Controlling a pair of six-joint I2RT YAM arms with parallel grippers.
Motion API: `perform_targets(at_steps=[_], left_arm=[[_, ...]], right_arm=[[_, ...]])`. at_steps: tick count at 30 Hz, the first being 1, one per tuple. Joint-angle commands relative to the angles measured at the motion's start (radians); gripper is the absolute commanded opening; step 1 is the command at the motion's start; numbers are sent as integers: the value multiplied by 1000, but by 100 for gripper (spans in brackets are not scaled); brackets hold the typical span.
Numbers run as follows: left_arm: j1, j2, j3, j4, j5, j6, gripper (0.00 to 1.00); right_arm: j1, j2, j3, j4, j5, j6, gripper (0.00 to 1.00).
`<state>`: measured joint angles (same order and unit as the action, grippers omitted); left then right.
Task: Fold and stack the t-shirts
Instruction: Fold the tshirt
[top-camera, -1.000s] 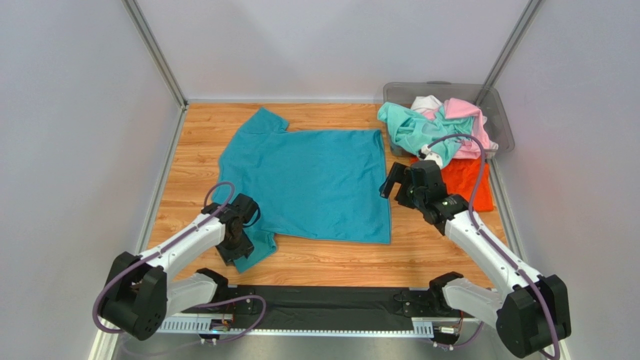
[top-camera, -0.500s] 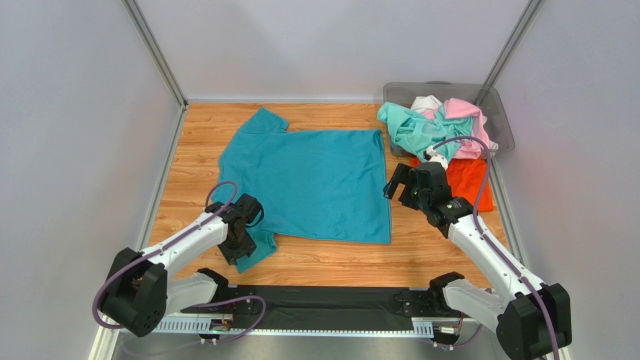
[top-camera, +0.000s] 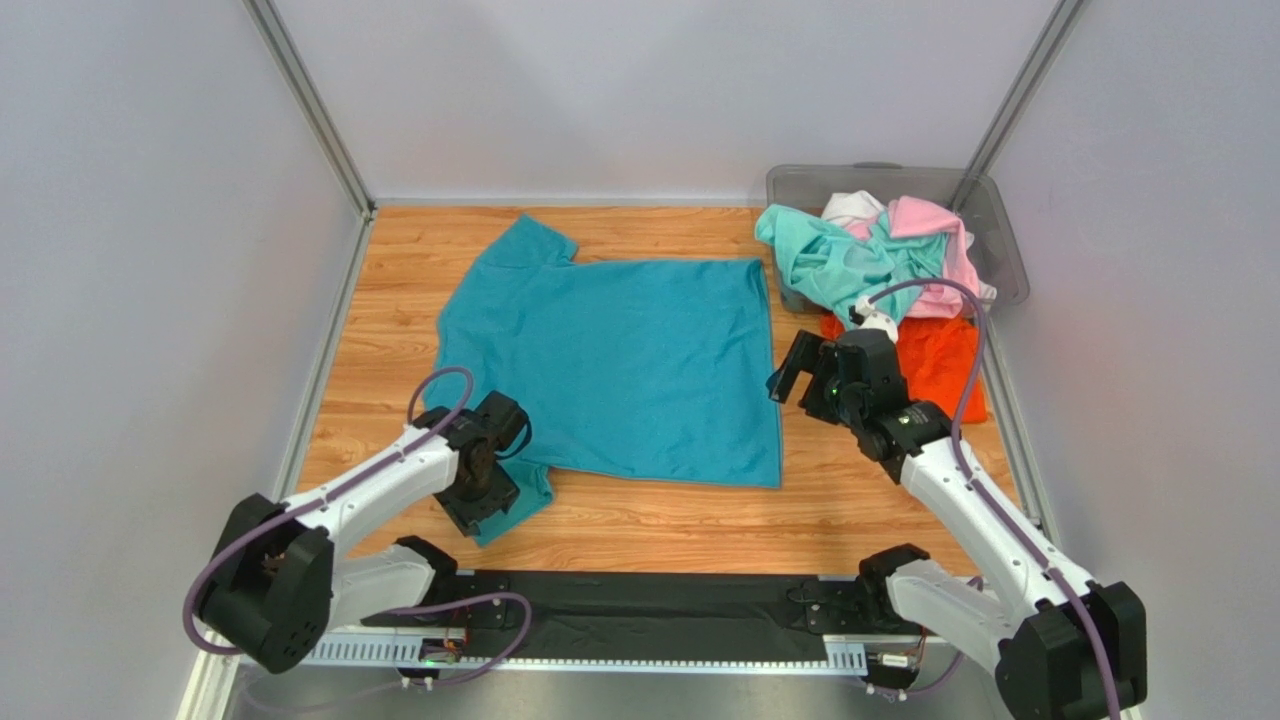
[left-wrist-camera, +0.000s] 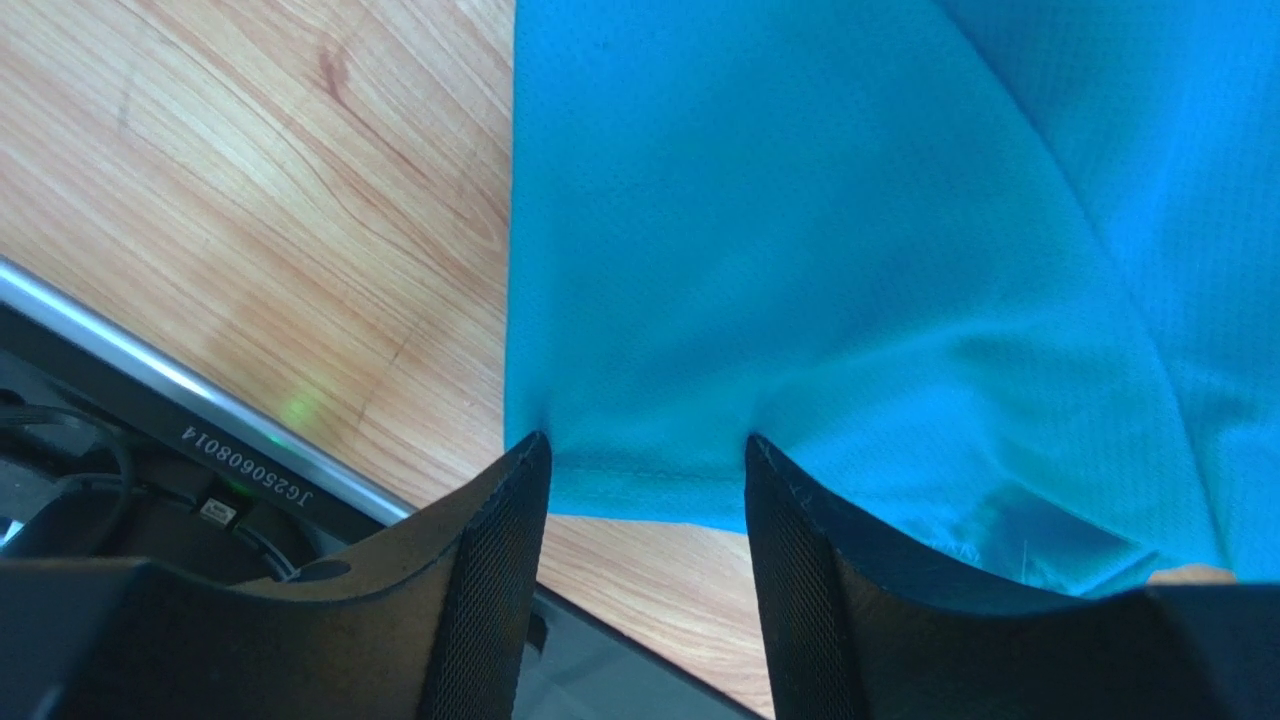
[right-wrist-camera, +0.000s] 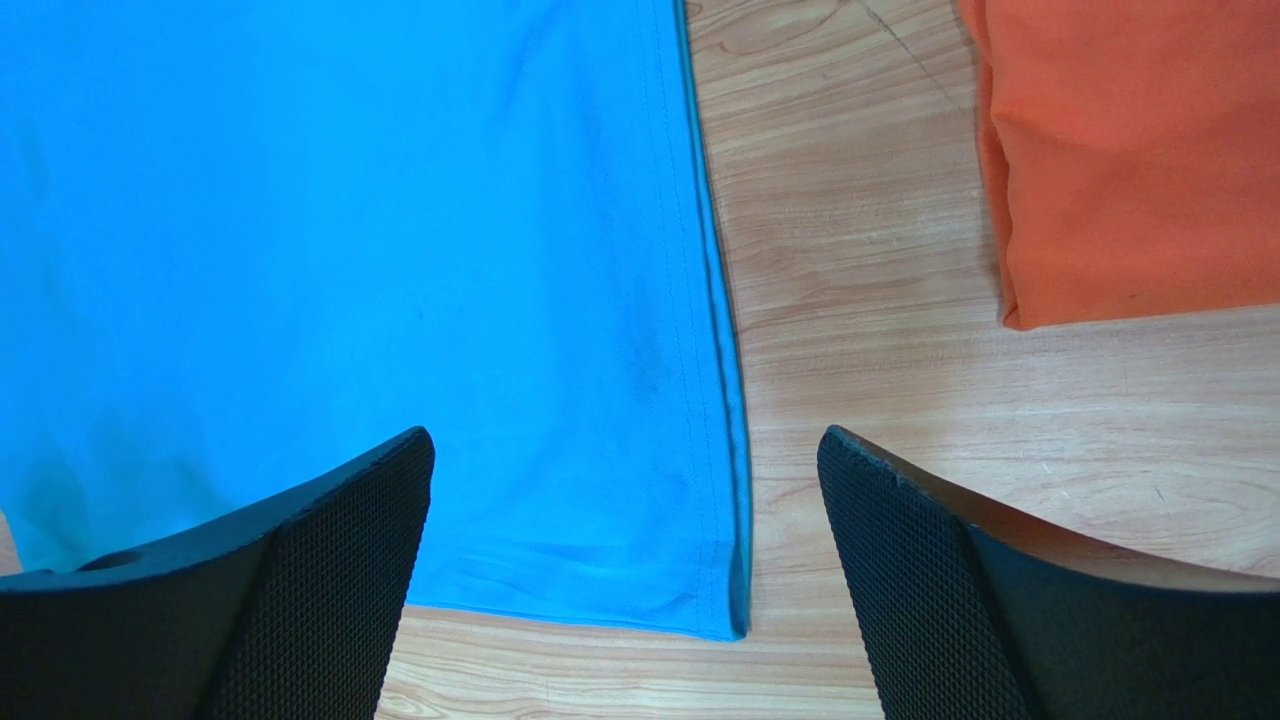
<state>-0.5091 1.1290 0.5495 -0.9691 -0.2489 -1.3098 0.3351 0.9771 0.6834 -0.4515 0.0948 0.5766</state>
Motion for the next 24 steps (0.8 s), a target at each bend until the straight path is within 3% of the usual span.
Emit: perform_targets(at_steps=[1, 14, 17, 18, 24], left_arm=[[-5, 67, 50, 9, -4, -35, 58], [-14, 184, 113, -26, -50, -81, 57], [-16, 209, 78, 113, 32, -28, 57], [-16, 218, 63, 229, 87, -17, 57], [-38, 290, 47, 276, 94, -31, 54]], right_arm=[[-11, -31, -7, 10, -6, -18, 100], [-42, -25, -5, 4, -1, -30, 100], [-48, -25, -5, 5, -4, -34, 100], [-48, -25, -4, 2, -4, -38, 100], [-71, -43, -8, -10, 3, -34, 100]])
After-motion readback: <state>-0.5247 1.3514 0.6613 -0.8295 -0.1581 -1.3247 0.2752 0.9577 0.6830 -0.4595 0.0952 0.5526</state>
